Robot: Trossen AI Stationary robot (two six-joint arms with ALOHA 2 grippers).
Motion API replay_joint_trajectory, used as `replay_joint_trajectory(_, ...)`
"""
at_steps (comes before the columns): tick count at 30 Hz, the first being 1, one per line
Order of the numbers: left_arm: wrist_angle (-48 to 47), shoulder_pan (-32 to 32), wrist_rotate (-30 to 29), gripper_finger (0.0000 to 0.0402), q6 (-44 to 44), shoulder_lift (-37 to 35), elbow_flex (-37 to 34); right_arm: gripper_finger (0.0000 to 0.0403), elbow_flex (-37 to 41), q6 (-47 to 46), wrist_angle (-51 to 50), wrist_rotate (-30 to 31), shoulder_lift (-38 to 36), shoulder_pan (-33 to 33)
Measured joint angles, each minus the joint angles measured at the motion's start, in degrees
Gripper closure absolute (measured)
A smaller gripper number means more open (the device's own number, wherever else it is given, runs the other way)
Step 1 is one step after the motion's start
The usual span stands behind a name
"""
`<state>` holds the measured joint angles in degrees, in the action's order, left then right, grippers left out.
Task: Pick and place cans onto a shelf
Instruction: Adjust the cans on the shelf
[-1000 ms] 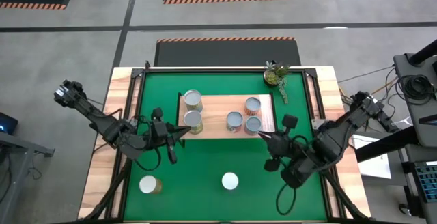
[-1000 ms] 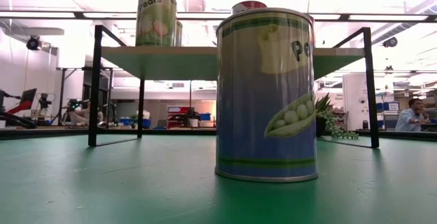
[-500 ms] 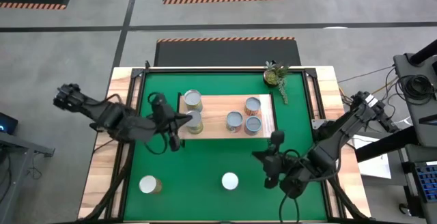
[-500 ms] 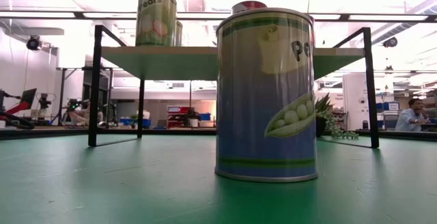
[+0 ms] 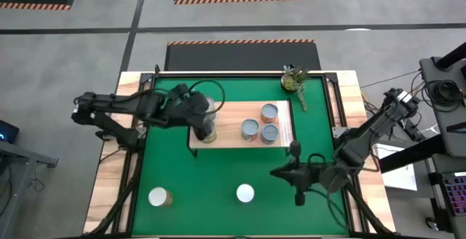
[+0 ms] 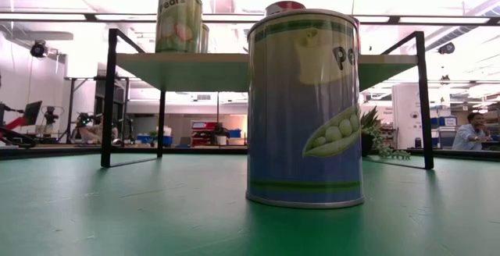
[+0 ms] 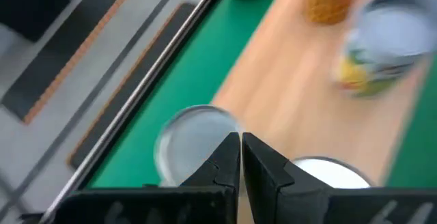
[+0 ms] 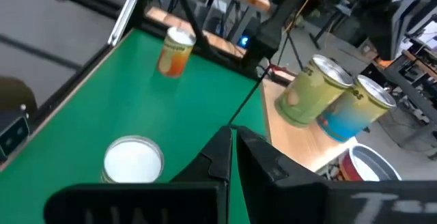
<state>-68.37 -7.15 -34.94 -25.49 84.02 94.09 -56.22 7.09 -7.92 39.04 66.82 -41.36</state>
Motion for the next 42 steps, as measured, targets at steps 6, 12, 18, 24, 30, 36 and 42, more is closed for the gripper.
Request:
replay_joint_trajectory(6,-0.7,5.0,0.0,0.0402,2.4,2.3,-0.1,0.039,6.6,-2.6,0.9,-0.1,-7.4,0.0)
replay_joint_trajectory(12,-1.3,6.3,-0.1,0.0402,2.5,3.5,-0.1,0.039,11.0,-4.1,1.5,-0.1,-13.1,0.0)
replay_joint_trajectory(18,-1.7,6.3,-0.2,0.0402,2.4,4.8,-0.1,0.039,11.8,-5.6,1.4,-0.1,-15.0,0.0)
replay_joint_trajectory(24,-2.2,6.5,-0.4,0.0402,2.3,6.9,-0.1,0.039,11.8,-5.6,1.4,-0.1,-14.4,0.0)
replay_joint_trajectory(30,-3.4,6.5,-1.3,0.0402,2.1,8.5,-0.1,0.039,11.8,-5.6,1.4,-0.1,-14.2,0.0)
replay_joint_trajectory(36,-4.0,6.5,-1.4,0.0402,1.8,8.7,-0.1,0.039,11.8,-5.6,1.4,-0.1,-14.2,0.0)
replay_joint_trajectory(42,-6.1,6.5,-1.1,0.0402,-0.2,8.4,-0.1,0.039,11.8,-6.0,1.4,-0.1,-14.2,0.0)
